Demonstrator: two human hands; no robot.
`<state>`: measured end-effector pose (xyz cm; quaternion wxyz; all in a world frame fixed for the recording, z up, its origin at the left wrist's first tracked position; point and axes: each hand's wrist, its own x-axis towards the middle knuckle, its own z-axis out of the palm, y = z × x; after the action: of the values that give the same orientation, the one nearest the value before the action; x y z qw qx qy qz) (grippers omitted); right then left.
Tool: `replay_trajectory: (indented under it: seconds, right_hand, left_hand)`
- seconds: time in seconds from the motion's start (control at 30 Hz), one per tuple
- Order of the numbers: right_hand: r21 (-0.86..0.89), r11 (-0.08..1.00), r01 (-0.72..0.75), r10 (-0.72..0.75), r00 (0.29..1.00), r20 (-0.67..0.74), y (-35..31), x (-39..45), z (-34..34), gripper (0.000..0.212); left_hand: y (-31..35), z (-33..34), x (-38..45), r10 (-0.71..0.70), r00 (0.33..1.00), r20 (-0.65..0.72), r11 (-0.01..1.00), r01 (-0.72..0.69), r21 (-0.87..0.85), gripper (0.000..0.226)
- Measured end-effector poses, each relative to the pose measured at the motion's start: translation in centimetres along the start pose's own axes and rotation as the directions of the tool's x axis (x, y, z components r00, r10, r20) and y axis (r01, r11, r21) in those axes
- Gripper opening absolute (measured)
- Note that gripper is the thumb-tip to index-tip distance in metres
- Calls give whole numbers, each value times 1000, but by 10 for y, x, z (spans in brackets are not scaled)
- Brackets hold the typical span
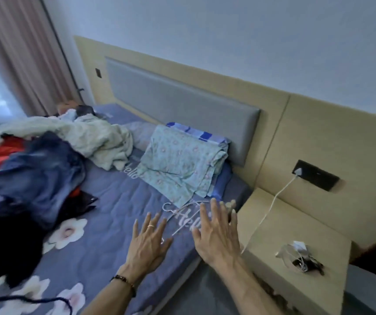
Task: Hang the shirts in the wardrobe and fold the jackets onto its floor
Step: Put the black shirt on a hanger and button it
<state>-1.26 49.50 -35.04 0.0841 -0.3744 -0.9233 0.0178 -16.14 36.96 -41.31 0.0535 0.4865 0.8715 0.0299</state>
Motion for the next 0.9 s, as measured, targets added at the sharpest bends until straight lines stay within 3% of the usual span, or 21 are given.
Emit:
replay_trajectory:
  seconds: [0.17, 0.4, 0.6, 0.9]
  right_hand:
    - [100, 985, 142, -145, 989, 22, -164, 30, 26, 64]
    - [164, 927, 337, -359, 925, 127, -323, 68, 91, 60]
    - [209, 844, 495, -533, 820, 208, -431, 106, 180, 61]
    - [337, 760, 556, -650, 657, 381, -523, 161, 334, 37]
  left_hand:
    - [-162, -7, -72, -235, 965, 114, 972, 237, -3, 59]
    - [-306, 16, -130, -462, 876, 136, 887, 460, 48, 58]
    - [-401, 42, -122, -634, 749, 195, 756, 652, -47, 71]
    - [-519, 148, -55, -711, 630, 311, 563, 776, -285, 71]
